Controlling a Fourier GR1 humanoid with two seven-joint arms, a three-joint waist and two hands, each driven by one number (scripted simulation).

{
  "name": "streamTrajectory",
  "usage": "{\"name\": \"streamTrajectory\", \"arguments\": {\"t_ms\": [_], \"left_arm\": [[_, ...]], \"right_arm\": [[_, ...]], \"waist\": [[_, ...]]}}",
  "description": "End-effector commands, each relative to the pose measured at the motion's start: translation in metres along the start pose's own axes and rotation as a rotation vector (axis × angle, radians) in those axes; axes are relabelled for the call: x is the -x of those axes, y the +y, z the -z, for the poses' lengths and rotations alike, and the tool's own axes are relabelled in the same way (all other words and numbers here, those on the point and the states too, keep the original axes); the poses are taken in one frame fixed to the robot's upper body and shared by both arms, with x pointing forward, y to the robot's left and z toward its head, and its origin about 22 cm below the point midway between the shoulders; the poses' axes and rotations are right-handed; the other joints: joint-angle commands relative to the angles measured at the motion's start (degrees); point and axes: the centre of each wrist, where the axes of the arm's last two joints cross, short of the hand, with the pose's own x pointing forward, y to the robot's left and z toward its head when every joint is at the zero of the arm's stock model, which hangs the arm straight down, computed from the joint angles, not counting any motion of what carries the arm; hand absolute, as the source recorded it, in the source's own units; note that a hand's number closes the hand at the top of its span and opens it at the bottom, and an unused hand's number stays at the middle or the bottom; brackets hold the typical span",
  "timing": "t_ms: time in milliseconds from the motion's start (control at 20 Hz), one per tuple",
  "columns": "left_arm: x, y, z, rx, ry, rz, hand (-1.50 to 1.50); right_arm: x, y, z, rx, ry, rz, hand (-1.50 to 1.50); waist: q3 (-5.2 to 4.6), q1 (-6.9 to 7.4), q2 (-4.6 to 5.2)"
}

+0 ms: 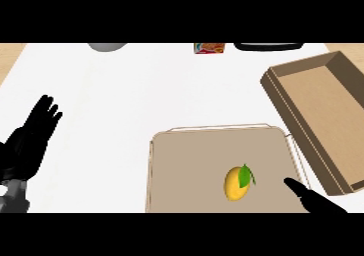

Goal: Pick the lemon from the tray and place it in the cardboard box

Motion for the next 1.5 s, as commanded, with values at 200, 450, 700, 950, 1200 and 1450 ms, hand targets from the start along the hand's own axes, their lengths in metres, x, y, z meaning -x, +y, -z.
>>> {"name": "streamTrajectory", "arguments": {"t_ms": [200, 450, 700, 950, 1200, 1450], "left_arm": [[-0.012, 0.001, -0.007, 0.042, -0.006, -0.009, 0.00], [-0.012, 0.005, -0.007, 0.054, 0.005, -0.017, 0.00], [-0.021, -0.009, -0.008, 0.108, -0.032, 0.004, 0.00], [-0.023, -0.010, 0.000, 0.114, -0.017, -0.011, 0.00], [-0.026, 0.002, -0.008, 0.108, -0.022, -0.014, 0.00], [-0.023, -0.006, -0.011, 0.099, 0.009, -0.025, 0.00]], "right_arm": [[-0.006, -0.032, -0.063, -0.282, 0.163, -0.409, -1.50], [-0.022, -0.045, -0.073, -0.410, 0.323, -0.632, -1.50], [-0.048, -0.037, -0.065, -0.505, 0.488, -0.777, -1.50], [-0.084, -0.013, -0.055, -0.554, 0.614, -0.795, -1.50], [-0.101, 0.035, -0.037, -0.602, 0.715, -0.809, -1.50], [-0.120, 0.073, -0.033, -0.644, 0.728, -0.823, -1.50]], "waist": [[-0.33, 1.58, 1.09], [-0.55, 2.46, 1.74], [-0.27, 4.63, 2.01], [-0.16, 4.96, 2.08], [0.07, 5.85, 1.58], [0.20, 4.18, 1.30]]}}
